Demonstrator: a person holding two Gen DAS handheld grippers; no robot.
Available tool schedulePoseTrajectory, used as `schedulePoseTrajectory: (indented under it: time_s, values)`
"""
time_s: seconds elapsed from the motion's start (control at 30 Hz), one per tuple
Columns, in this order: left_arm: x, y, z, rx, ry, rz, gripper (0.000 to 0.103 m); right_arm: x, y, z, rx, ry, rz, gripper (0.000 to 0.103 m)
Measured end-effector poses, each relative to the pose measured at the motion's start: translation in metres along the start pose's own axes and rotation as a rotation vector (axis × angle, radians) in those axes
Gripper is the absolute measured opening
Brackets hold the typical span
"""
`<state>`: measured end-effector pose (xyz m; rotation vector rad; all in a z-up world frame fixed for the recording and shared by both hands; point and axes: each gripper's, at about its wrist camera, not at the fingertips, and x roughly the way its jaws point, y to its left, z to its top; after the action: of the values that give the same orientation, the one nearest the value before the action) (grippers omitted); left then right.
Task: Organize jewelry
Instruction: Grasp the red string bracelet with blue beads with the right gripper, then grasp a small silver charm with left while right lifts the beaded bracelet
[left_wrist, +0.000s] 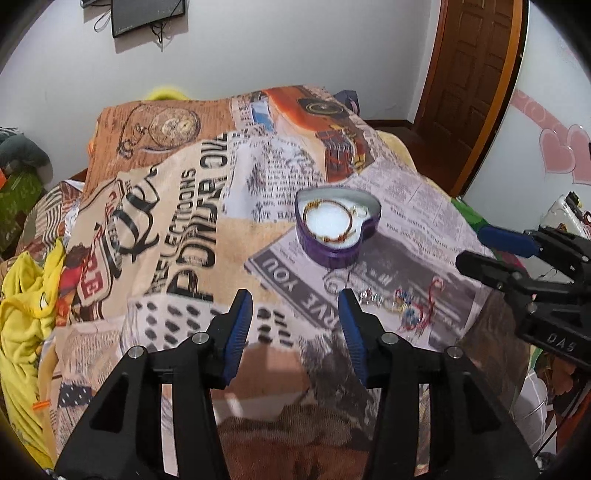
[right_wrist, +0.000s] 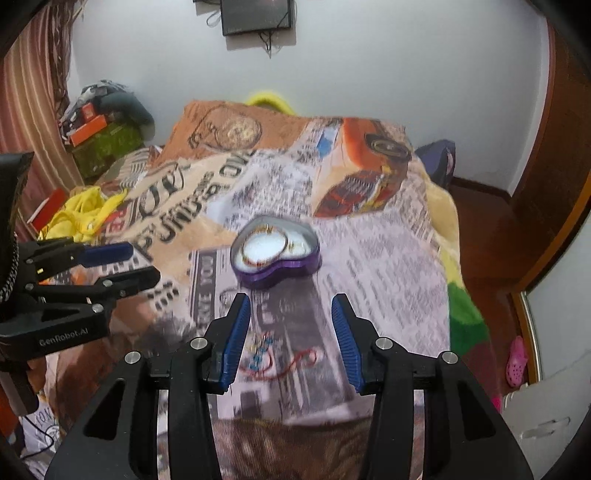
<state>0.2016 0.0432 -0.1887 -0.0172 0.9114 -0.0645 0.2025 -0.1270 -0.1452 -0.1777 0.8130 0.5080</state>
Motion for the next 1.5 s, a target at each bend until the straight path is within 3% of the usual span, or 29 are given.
schedulePoseTrajectory:
  time_s: [0.4, 0.8, 0.87, 0.93, 1.5]
  values:
    - [0.009, -0.003, -0.023, 0.008, 0.035, 0.001, 0.047, 0.040, 0.009, -0.038, 0.012, 0.142, 0.042, 0.042]
    - [0.022, -0.013, -0.028, 0.041, 0.052, -0.003, 0.047, 0.056, 0.014, -0.051, -0.022, 0.149, 0.056, 0.042]
    - [0.024, -0.014, -0.029, 0.038, 0.056, -0.008, 0.047, 0.056, 0.013, -0.052, -0.016, 0.142, 0.061, 0.032]
    - [0.025, -0.016, -0.029, 0.035, 0.060, -0.014, 0.047, 0.057, 0.011, -0.051, -0.013, 0.142, 0.062, 0.010]
    - [0.041, -0.037, -0.011, 0.048, 0.066, -0.048, 0.047, 0.032, -0.012, -0.043, 0.048, 0.057, 0.047, 0.008]
